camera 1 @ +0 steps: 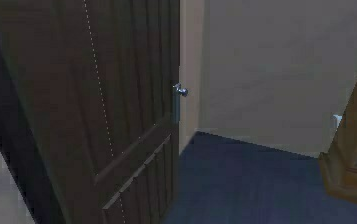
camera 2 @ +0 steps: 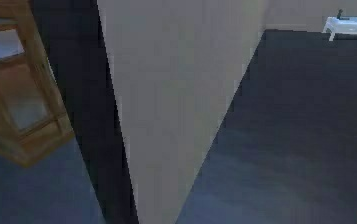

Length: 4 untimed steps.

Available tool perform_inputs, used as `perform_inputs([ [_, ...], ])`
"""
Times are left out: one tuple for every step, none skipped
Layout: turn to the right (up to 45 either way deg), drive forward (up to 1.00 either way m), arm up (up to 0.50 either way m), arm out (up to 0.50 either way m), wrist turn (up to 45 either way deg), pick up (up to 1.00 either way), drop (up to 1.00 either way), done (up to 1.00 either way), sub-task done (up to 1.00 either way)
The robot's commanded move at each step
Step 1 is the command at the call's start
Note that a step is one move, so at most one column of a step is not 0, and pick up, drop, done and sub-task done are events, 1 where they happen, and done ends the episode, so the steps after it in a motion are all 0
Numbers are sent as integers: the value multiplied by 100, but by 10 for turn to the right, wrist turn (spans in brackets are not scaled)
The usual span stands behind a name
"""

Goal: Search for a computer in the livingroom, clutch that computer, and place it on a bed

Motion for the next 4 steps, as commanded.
perform_inputs([
  [210,0,0,0,0,0,0,0,0],
  [0,60,0,0,0,0,0,0,0],
  [30,0,0,0,0,0,0,0,0],
  [0,15,0,0,0,0,0,0,0],
])
